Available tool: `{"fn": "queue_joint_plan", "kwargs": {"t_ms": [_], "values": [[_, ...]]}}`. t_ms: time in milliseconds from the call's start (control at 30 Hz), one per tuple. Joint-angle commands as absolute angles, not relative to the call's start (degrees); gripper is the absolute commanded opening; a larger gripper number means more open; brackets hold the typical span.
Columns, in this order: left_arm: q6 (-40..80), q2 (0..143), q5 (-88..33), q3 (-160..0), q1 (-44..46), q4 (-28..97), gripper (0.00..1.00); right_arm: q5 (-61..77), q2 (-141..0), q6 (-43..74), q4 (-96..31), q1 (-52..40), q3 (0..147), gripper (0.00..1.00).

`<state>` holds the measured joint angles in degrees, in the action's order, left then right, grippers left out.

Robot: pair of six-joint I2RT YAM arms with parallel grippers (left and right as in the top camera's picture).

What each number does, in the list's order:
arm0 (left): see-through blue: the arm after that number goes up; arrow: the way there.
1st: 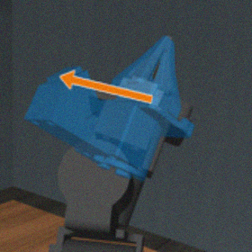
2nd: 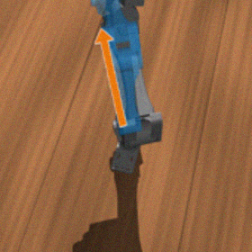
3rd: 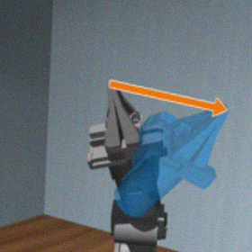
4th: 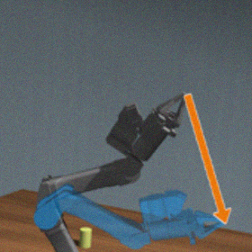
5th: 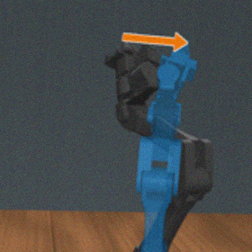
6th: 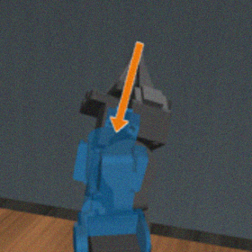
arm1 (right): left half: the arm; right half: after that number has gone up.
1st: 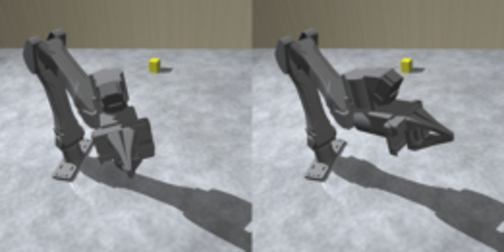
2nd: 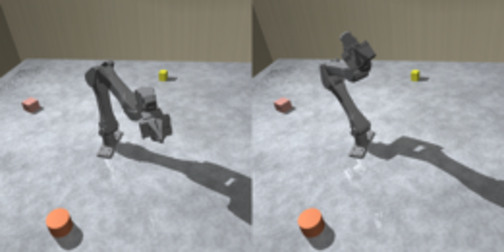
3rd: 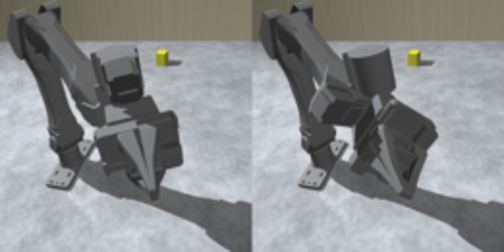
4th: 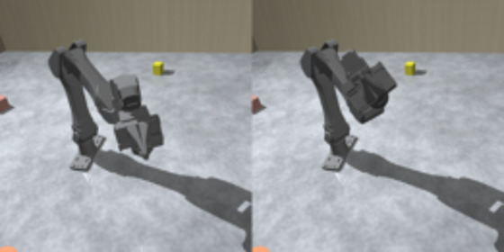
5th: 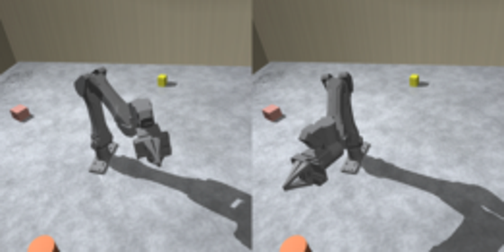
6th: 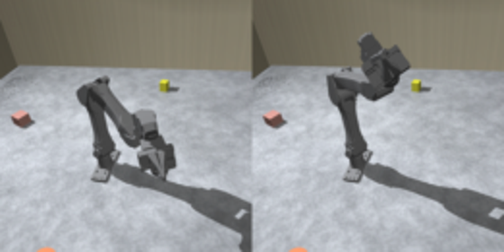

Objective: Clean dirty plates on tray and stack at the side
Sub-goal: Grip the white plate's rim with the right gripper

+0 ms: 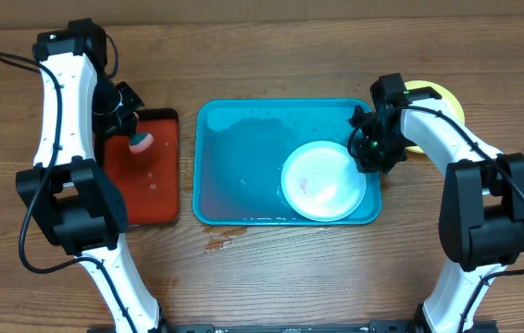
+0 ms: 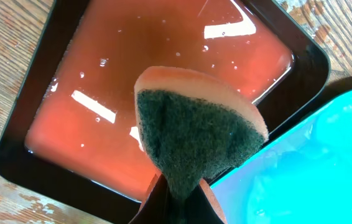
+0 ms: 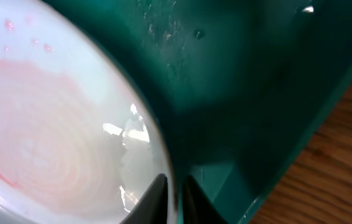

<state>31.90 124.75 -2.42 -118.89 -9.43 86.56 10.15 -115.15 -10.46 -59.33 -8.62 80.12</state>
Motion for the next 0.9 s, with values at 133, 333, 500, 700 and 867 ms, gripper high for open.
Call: {"fn": "queue_joint_plan", "kwargs": {"t_ms": [133,333,500,700,867], "values": [[26.5,123.0,-8.1,-120.0,-6.3,85.0,0.04,17.2,-115.4,-1.8,-55.6,-10.2,79.7,0.04],[26.5,123.0,-8.4,-120.0,-2.1,84.3,0.04,17.2,-115.4,5.9,-51.2,-13.7,79.7,0.23],[25.8,123.0,-8.4,-120.0,2.3,83.9,0.04,12.3,-115.4,6.1,-52.1,-16.0,79.7,0.44],[25.9,123.1,-8.4,-120.0,7.6,83.7,0.04,11.6,-115.4,8.4,-53.8,-16.1,79.5,0.43],[25.9,123.5,-8.6,-120.0,11.5,83.6,0.04,11.6,-115.4,9.8,-53.1,-16.1,77.9,0.34]]}}
